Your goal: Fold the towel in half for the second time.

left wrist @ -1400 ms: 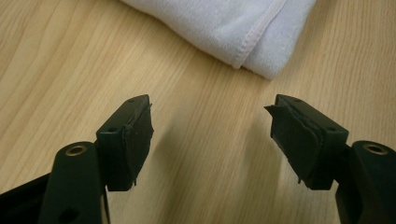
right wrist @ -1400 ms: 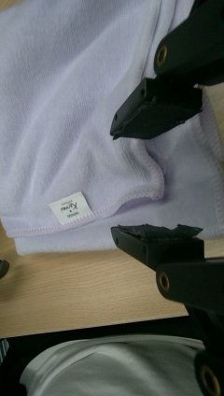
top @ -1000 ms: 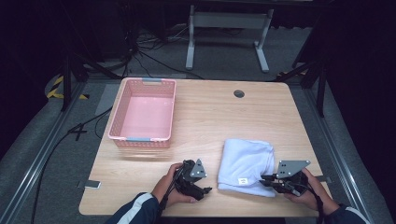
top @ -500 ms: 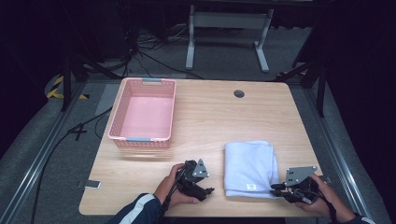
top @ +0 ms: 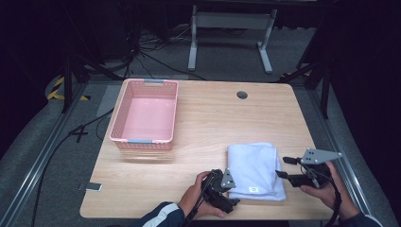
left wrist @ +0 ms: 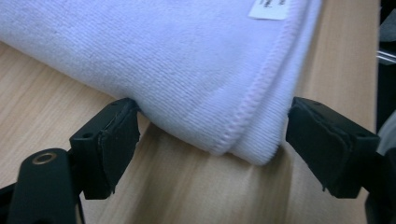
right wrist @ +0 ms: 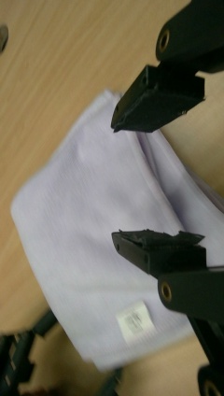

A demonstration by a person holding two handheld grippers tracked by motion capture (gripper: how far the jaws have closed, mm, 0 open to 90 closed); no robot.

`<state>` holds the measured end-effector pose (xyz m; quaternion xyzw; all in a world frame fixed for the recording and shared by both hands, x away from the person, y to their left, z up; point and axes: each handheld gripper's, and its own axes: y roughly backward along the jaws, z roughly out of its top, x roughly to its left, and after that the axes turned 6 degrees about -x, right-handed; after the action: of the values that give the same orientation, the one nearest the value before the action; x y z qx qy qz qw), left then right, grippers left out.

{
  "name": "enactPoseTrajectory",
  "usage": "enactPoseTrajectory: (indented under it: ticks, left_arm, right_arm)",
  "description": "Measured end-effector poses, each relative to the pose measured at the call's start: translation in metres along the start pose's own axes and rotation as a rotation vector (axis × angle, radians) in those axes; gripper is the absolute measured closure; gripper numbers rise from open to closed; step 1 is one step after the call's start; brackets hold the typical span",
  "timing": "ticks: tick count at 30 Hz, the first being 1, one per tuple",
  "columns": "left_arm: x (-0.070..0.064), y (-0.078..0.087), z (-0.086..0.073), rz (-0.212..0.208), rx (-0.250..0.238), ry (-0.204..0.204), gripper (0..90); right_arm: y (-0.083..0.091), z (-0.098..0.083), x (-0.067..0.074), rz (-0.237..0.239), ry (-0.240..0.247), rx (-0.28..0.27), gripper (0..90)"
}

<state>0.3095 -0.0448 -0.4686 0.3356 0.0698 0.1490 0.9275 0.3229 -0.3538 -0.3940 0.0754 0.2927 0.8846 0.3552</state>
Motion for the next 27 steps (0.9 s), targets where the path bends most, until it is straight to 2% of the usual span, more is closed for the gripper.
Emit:
enactPoseTrajectory:
  ticks: [2, 3, 4, 6, 9, 10, 12, 13, 16, 17, 21, 23, 25, 27]
  left_arm:
    - [0.0, -0.003, 0.0, 0.01, 0.01, -0.014, 17.0]
    - [0.0, -0.004, 0.0, 0.009, 0.005, -0.004, 17.3]
    - [0.001, -0.005, 0.001, 0.014, -0.002, -0.014, 16.9]
    - [0.001, -0.007, 0.002, 0.022, 0.001, -0.027, 16.4]
    - [0.004, -0.009, 0.003, 0.024, 0.0, -0.032, 15.9]
    - [0.004, -0.009, 0.003, 0.024, 0.0, -0.032, 15.9]
    - [0.006, -0.011, 0.004, 0.024, -0.003, -0.029, 15.8]
    - [0.007, -0.011, 0.005, 0.023, -0.006, -0.033, 15.6]
    - [0.01, -0.012, 0.006, 0.014, -0.007, -0.039, 15.8]
    - [0.011, -0.012, 0.006, 0.017, -0.006, -0.038, 16.5]
    - [0.014, -0.012, 0.007, 0.011, -0.009, -0.041, 18.7]
    - [0.017, -0.013, 0.007, 0.0, -0.011, -0.049, 20.5]
    - [0.019, -0.013, 0.009, -0.008, -0.003, -0.054, 22.7]
    - [0.021, -0.013, 0.01, -0.008, -0.005, -0.052, 25.5]
  right_arm:
    - [-0.015, 0.003, -0.012, -0.012, -0.023, 0.009, 33.5]
    - [-0.023, 0.003, -0.018, -0.036, -0.031, 0.016, 31.2]
    - [-0.031, 0.002, -0.025, -0.045, -0.038, 0.029, 29.2]
    - [-0.045, -0.001, -0.04, -0.032, -0.075, 0.033, 26.6]
    - [-0.064, -0.004, -0.055, 0.022, -0.142, 0.056, 18.6]
    - [-0.064, -0.004, -0.055, 0.022, -0.142, 0.056, 18.6]
    - [-0.079, -0.006, -0.058, 0.05, -0.157, 0.079, 15.7]
    - [-0.083, -0.006, -0.058, 0.049, -0.151, 0.095, 14.7]
    - [-0.091, -0.006, -0.06, 0.037, -0.116, 0.099, 5.5]
    - [-0.094, -0.006, -0.062, 0.01, -0.112, 0.123, 0.0]
    - [-0.1, -0.007, -0.064, 0.035, -0.123, 0.144, 0.3]
    - [-0.104, -0.01, -0.069, 0.083, -0.147, 0.155, 0.3]
    - [-0.105, -0.01, -0.07, 0.1, -0.14, 0.149, 0.6]
    - [-0.105, -0.007, -0.069, 0.116, -0.12, 0.16, 8.4]
